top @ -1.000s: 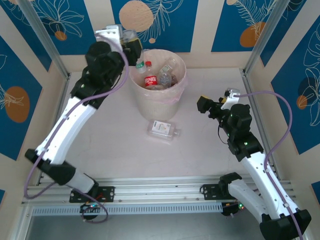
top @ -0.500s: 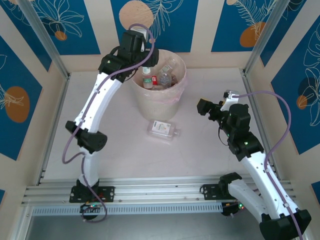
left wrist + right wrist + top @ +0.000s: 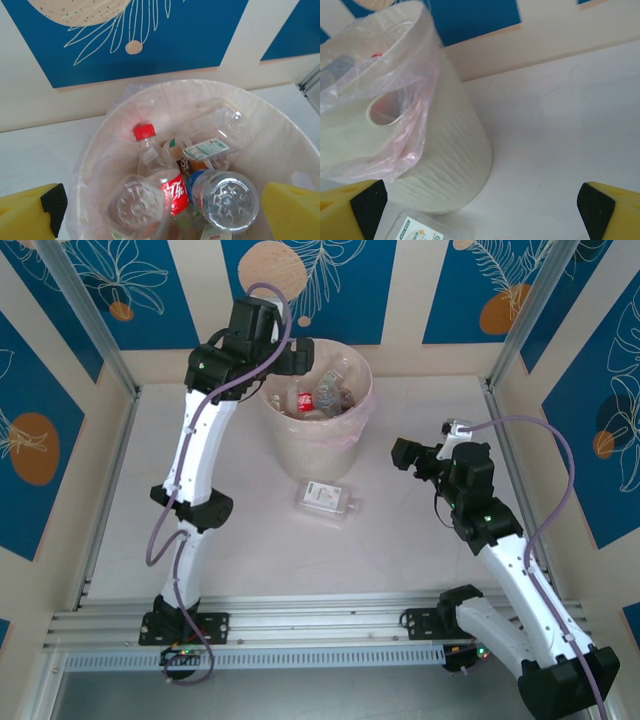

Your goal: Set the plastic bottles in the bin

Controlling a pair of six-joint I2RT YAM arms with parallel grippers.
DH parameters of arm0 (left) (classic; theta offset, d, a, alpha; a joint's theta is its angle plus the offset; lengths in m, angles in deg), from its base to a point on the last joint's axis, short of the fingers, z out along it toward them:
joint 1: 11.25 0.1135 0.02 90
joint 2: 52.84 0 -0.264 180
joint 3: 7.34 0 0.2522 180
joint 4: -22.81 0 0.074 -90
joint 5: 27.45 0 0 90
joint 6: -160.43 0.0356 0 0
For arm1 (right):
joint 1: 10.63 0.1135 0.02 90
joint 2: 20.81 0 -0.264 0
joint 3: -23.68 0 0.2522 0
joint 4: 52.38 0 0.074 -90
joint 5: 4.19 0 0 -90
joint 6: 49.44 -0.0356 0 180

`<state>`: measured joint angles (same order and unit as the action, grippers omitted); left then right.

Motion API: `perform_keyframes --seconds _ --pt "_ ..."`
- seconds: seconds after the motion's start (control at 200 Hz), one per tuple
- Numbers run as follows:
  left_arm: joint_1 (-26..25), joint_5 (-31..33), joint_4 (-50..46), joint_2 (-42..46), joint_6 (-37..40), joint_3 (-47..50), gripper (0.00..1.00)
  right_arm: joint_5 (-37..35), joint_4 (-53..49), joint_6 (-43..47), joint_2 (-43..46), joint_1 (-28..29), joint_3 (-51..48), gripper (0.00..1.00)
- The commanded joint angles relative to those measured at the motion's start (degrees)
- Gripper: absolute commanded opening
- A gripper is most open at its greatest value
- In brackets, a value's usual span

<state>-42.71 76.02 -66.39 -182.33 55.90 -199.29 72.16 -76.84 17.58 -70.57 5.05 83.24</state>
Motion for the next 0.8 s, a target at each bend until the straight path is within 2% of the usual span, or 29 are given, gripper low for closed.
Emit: perform_keyframes --seconds 0.0,0.1,0.245,0.38,0.535,0.71,0.795 --pt "0.46 -2.28 -1.90 1.90 3.18 -2.87 1.00 10.90 6.01 7.27 -2.69 -0.17 -1.69 0.99" --pt "0.44 -2.55 -2.60 3.26 5.19 -2.19 1.00 18.40 7.87 13.35 -6.57 0.93 -2.84 1.00" --pt "0.44 -3.39 0.42 8.45 6.46 6.56 1.00 25.31 9.23 25.50 -11.06 4.63 -4.63 1.00" --pt "0.44 -3.76 12.56 21.03 7.83 29.48 1.00 29.37 3.99 37.26 -16.97 8.40 -3.75 1.00" --pt "0.42 -0.18 24.40 32.82 9.24 45.93 1.00 28.29 0.45 44.05 -25.85 10.04 -1.00 1.00" --pt "0.41 3.39 26.49 37.11 7.81 49.76 1.00 25.63 0.64 47.75 -34.06 11.73 2.32 1.00" --pt "0.40 3.49 31.45 41.12 6.31 57.31 1.00 25.13 0.50 49.77 -37.51 12.37 4.09 1.00"
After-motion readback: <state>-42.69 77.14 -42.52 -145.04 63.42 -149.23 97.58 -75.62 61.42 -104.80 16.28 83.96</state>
